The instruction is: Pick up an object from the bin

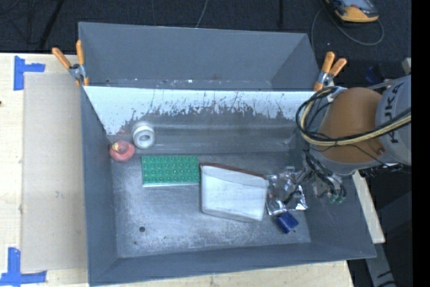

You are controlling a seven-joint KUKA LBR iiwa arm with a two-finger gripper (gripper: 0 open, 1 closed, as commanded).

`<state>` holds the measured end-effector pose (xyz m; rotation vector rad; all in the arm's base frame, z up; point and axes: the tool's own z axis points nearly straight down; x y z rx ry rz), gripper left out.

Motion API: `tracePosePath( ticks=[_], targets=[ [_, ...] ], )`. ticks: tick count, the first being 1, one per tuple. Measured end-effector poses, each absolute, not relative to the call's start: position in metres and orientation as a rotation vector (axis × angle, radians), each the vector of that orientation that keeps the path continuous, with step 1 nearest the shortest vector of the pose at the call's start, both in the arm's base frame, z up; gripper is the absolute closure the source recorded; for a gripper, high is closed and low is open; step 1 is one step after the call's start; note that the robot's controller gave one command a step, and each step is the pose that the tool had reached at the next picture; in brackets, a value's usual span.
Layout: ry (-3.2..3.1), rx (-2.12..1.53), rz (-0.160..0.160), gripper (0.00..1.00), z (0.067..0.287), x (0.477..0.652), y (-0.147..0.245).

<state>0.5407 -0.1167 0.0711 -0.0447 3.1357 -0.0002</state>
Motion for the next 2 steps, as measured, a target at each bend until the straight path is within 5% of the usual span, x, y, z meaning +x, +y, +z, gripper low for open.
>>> tracePosePath(
  ticks=[1, 2],
  targets=[
    [3.139, -0.046, 0.0, 0.0, 0.0701, 0.5396, -0.1165],
    [3.139, -0.048, 0.002, 1.0, 0.0704, 0.5398, -0.1159]
  ],
)
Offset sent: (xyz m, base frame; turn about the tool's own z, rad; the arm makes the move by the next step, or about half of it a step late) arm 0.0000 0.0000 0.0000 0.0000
